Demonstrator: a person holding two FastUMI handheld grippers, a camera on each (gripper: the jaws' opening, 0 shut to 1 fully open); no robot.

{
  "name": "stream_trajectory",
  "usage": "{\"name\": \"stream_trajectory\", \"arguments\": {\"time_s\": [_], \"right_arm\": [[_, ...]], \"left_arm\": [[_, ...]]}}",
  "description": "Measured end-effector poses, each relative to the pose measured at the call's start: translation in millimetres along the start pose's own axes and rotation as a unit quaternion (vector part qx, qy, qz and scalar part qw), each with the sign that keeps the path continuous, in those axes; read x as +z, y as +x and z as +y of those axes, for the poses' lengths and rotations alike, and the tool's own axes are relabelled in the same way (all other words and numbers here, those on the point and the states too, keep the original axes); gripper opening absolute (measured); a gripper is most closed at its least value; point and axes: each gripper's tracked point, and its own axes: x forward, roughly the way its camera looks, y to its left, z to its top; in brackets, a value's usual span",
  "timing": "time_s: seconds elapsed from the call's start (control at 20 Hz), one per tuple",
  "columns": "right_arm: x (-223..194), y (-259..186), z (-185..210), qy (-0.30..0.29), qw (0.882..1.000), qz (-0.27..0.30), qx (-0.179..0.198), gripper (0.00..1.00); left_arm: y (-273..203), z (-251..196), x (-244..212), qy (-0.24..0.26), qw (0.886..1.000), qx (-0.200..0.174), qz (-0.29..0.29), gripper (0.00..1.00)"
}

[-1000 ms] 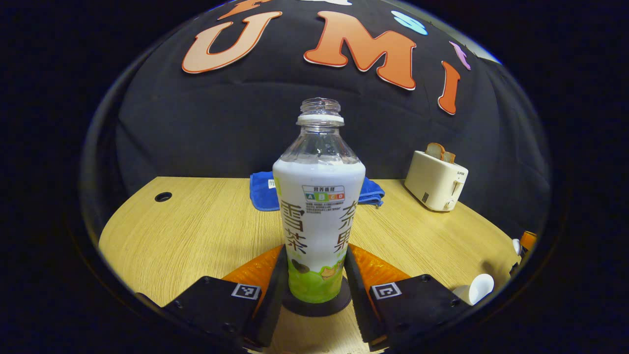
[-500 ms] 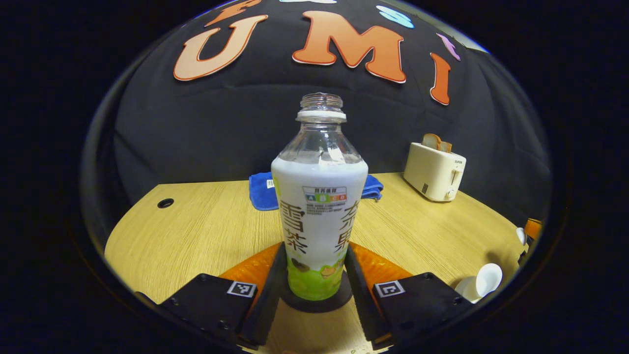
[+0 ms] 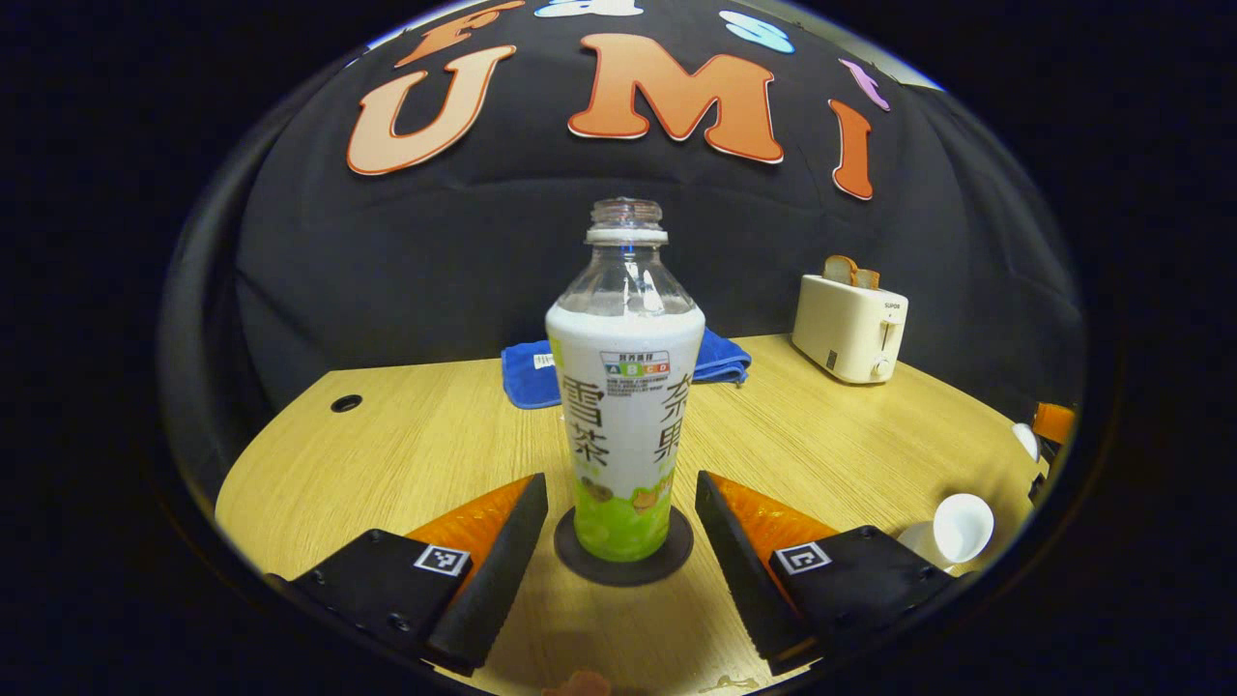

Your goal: Open the teacup lid with one hand, grasp the water bottle and pour water into the teacup with the other hand; after pouring, place the water bottle on the coaster and then close the teacup lid.

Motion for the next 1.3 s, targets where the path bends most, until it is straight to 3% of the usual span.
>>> {"name": "stream_trajectory", "arguments": {"time_s": [0.2,0.55,1.0,1.3], "right_arm": [[-8.9,16.3,42.9,-0.030,0.998,0.010,0.052,0.17],[-36.3,35.3,67.8,-0.075,0.994,0.033,0.067,0.21],[-55.7,37.7,80.1,-0.110,0.990,0.052,0.078,0.21],[-59.1,35.5,79.7,-0.097,0.989,0.067,0.085,0.28]], "left_arm": [[-50.2,22.2,-2.0,-0.020,0.998,0.049,-0.041,0.99],[-107.3,60.8,-11.2,-0.033,0.987,0.124,-0.097,0.96],[-119.8,71.6,-17.4,-0.036,0.986,0.132,-0.097,0.98],[-122.2,73.2,-18.2,-0.035,0.985,0.136,-0.101,0.98]]}}
